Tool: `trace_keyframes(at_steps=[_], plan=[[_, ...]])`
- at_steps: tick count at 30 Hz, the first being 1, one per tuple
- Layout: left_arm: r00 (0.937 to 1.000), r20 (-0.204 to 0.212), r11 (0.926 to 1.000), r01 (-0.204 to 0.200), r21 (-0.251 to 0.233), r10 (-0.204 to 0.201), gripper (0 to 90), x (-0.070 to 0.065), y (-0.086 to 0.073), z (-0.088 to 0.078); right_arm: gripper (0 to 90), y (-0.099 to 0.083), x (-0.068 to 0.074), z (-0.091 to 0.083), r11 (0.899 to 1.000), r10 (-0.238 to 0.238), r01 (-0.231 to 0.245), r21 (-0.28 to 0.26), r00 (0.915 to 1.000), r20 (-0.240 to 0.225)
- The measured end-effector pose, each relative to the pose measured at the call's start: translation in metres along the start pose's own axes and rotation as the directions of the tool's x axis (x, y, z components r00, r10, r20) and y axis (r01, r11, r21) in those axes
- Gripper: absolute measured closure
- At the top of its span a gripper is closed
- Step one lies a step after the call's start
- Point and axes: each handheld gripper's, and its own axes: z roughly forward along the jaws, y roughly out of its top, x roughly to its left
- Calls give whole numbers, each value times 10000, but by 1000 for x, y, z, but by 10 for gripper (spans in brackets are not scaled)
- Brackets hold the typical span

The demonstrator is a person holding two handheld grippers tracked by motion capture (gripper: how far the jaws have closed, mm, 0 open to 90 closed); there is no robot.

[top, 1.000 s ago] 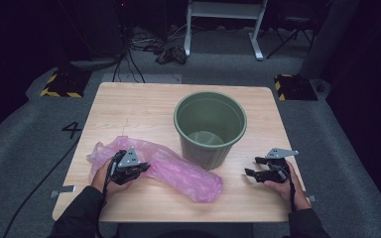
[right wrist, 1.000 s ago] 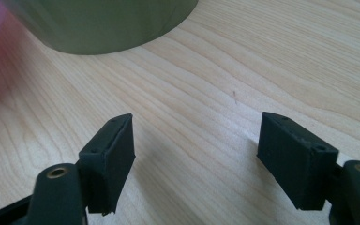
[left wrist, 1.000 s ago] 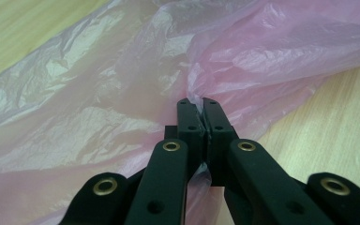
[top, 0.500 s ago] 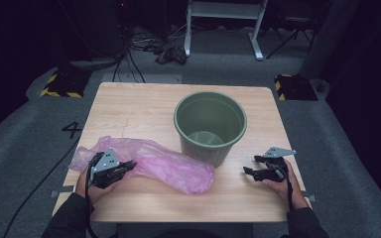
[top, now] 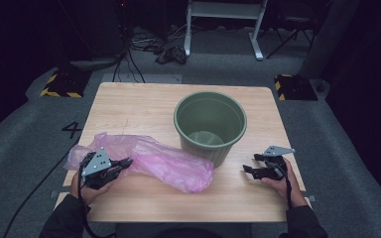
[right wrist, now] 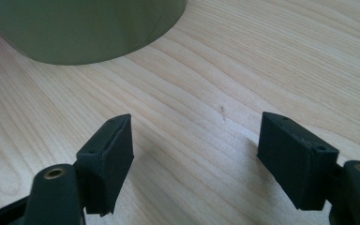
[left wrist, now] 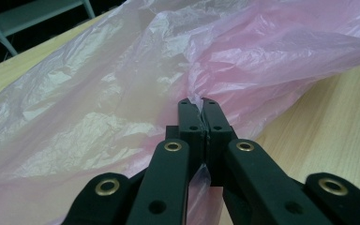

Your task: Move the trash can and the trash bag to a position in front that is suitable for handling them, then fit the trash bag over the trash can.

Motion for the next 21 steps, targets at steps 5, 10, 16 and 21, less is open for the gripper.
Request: trace_keyframes(at_steps=[5,10,16,21], plan=[[10000,27,9991,24,-426,-23,889,-1,3,-7,271,0,1,1,10000,-6,6,-11,10000,83],[10000,-84,9983,-24,-584,19,890,-1,4,-11,271,0,2,1,10000,-39,39,18,9999,158],[9999,-105,9964,-87,-842,78,890,-2,6,-17,271,1,2,1,10000,-58,57,31,9998,177],[9998,-60,9912,-186,-1313,180,891,-1,11,-26,273,1,1,1,10000,4,-4,-3,9999,138]])
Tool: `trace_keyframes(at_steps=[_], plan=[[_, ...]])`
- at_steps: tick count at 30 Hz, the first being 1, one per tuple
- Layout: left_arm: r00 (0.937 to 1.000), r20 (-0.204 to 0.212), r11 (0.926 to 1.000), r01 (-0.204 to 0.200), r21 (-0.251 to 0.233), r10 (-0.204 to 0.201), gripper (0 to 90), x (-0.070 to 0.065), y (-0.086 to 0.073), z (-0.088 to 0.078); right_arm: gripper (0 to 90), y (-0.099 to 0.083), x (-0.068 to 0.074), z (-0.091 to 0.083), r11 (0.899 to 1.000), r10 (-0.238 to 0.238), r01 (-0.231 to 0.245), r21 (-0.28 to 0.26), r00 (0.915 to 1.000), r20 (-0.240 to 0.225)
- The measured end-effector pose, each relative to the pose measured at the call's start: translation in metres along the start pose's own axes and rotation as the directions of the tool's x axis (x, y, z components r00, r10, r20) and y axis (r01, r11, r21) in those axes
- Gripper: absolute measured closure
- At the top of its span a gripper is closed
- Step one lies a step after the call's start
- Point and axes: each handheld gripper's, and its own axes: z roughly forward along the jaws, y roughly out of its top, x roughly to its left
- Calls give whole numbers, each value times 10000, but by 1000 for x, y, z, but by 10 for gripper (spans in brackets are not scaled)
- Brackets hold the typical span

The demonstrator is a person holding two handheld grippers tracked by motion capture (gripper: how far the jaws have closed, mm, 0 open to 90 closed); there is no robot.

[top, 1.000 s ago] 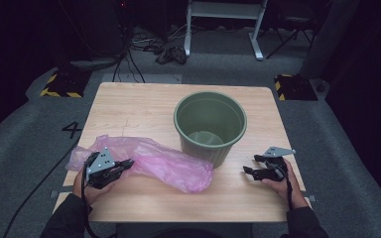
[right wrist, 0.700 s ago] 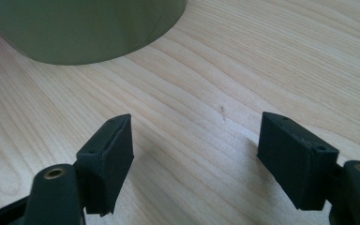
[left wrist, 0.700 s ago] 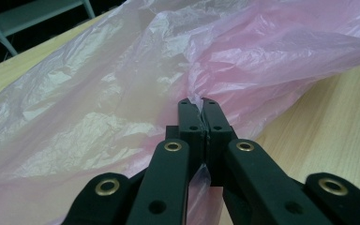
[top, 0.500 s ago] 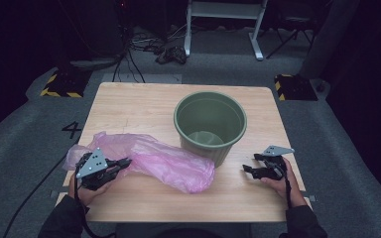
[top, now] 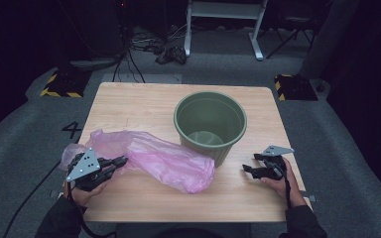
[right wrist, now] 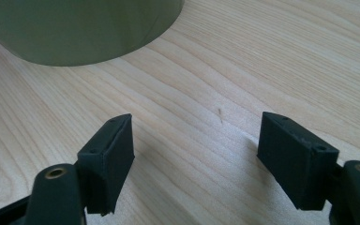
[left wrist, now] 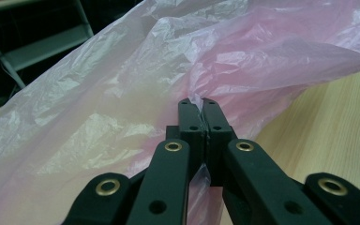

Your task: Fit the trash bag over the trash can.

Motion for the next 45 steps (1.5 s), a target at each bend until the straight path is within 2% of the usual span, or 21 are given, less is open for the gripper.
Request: trace_keyframes(at_steps=[8,20,25,32,37,45], plan=[[10000,70,9965,-22,-837,28,891,-3,10,-11,272,0,0,0,10000,31,-30,-19,10000,54],[9999,-5,9879,103,-1547,-105,893,-2,20,-17,271,0,0,0,10000,46,-46,-22,10000,45],[9999,-83,9873,113,-1583,-128,893,-2,24,-15,271,0,0,0,10000,36,-36,-29,10000,45],[9987,-499,9859,42,-1671,-127,893,-5,33,-10,267,-1,3,-1,9999,-104,103,32,9998,147],[9970,-757,9853,-3,-1708,-128,893,0,40,-6,270,-1,2,-1,10000,6,-7,11,10000,83],[9964,-840,9873,-34,-1587,-100,893,8,50,13,272,-1,1,-1,10000,76,-76,-5,10000,43]])
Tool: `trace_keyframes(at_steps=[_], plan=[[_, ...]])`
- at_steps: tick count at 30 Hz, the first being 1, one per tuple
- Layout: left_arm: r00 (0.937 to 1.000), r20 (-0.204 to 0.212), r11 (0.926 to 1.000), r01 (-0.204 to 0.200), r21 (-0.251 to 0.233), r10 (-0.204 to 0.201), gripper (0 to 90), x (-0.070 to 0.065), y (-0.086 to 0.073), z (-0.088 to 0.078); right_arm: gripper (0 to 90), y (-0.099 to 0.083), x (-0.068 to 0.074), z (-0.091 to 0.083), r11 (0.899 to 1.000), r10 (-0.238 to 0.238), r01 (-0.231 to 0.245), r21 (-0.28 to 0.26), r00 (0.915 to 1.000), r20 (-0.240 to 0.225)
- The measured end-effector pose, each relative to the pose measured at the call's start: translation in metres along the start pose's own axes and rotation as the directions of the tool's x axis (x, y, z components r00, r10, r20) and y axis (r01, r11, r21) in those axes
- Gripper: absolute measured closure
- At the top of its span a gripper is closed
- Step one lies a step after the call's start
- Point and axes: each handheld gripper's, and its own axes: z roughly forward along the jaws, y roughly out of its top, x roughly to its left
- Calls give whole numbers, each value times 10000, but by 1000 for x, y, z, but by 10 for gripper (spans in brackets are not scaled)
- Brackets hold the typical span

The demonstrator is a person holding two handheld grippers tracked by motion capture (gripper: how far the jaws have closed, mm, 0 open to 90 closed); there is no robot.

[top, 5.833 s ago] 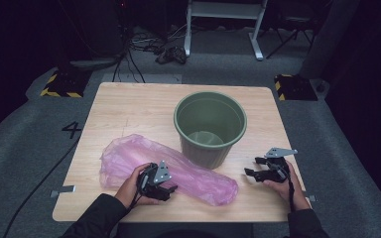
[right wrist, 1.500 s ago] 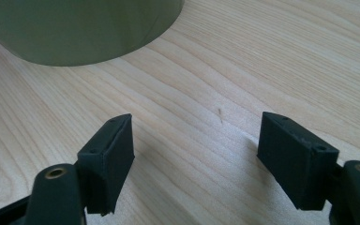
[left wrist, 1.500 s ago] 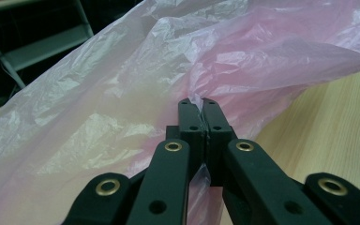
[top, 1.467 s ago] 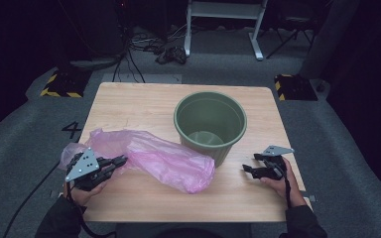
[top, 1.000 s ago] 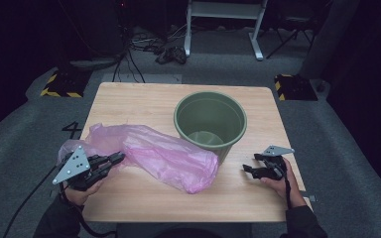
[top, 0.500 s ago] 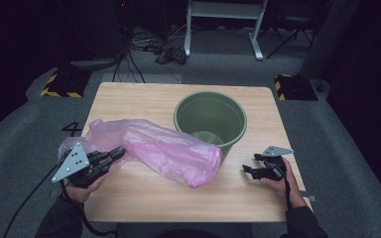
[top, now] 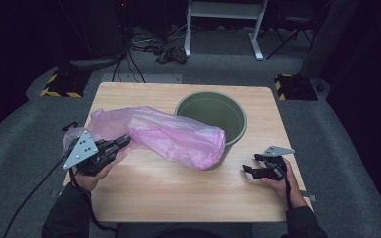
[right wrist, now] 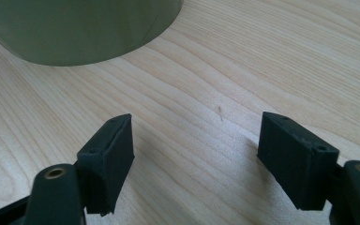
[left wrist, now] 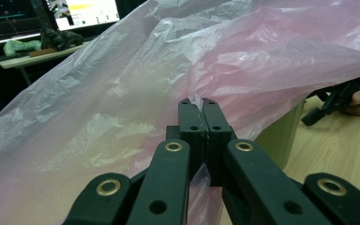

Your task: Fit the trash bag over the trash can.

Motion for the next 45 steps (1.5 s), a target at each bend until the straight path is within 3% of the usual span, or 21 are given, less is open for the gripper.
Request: trace_keyframes(at_steps=[11,18,22,25,28,33,37,45], plan=[[9999,-117,9999,-113,58,114,894,-1,13,18,272,0,-1,0,10000,51,-51,-19,10000,-9],[9989,-435,9997,-159,180,166,894,2,21,25,275,0,-1,-1,9999,142,-142,-11,9999,-51],[9971,-694,9989,-288,357,313,894,5,25,32,276,2,-5,-3,9987,509,-507,50,9982,-323],[9963,-769,9983,-357,463,392,894,8,27,39,283,6,-6,-12,9984,514,-518,-206,9984,-221],[9946,-850,9965,-535,637,588,894,10,29,45,294,17,-9,-28,9944,588,-609,-861,9979,-268],[9937,-844,9943,-663,835,733,894,10,34,55,310,46,-10,-60,9791,456,-517,-1965,9983,-353],[9940,-803,9938,-677,880,748,893,10,35,60,311,69,-4,-79,9715,-159,98,-2370,9996,-239],[9930,-872,9920,-705,1048,798,893,9,35,63,324,108,2,-109,9507,-664,551,-3052,9974,-268]])
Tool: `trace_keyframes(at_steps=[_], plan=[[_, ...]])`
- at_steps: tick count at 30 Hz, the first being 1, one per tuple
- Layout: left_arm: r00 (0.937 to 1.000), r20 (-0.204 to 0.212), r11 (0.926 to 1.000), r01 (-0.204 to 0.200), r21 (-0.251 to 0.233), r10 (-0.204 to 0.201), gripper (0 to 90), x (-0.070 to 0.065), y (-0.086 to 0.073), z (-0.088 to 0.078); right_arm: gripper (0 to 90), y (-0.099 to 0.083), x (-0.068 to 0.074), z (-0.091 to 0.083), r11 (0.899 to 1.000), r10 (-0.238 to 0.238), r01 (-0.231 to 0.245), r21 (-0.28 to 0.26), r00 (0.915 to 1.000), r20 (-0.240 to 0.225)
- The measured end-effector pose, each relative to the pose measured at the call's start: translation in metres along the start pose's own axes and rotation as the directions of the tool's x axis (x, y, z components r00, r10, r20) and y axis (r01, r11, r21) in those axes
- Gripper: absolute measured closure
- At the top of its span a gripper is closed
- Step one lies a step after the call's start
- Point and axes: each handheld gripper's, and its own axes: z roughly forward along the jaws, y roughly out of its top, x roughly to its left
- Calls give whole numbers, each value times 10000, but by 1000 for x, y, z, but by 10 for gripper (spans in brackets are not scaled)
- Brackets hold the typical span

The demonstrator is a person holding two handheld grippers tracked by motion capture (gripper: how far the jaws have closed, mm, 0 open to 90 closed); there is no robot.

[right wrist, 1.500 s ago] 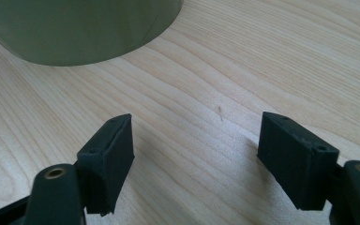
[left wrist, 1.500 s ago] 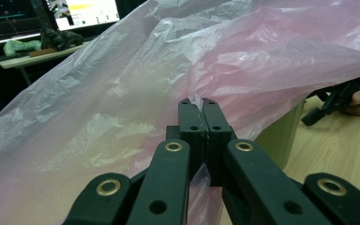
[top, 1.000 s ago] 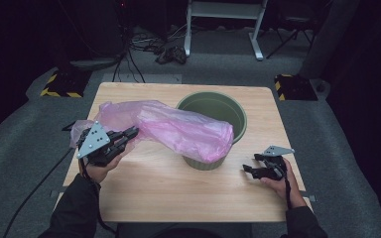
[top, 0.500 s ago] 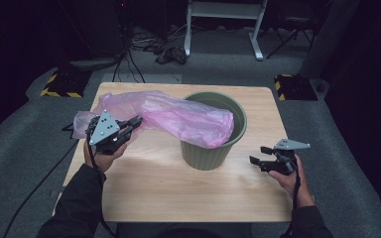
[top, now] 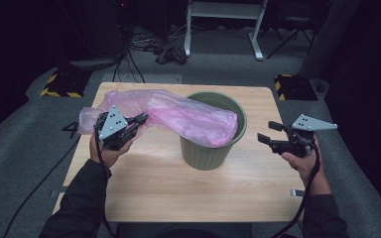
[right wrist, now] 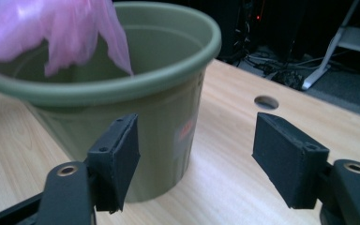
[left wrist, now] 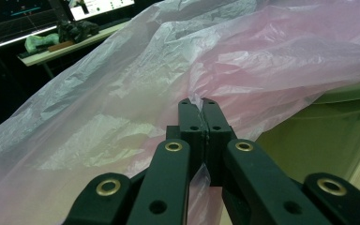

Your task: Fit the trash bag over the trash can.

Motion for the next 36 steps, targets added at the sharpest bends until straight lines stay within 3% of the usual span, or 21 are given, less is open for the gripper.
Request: trace_keyframes(at_steps=[6,15,18,23,27,36], plan=[[10000,-35,9999,-50,128,51,894,-1,1,3,330,25,3,-1,9991,-247,243,-348,9996,-96],[9999,-47,9997,-147,186,148,894,-1,4,8,330,67,25,8,9943,-902,842,-650,9913,-960],[9998,-41,9997,-169,153,170,894,-1,7,9,329,76,38,18,9909,-1330,1295,-355,9831,-1255],[9997,-37,9997,-224,132,224,894,-4,10,12,330,80,49,36,9862,-1550,1620,352,9764,-1501],[9996,-14,9996,-288,76,288,893,-6,12,14,337,80,54,51,9739,-1842,1999,1070,9727,-1409],[9990,188,9991,-406,-154,409,893,-15,22,19,355,80,56,74,9603,-1740,1957,1989,9772,-1217]])
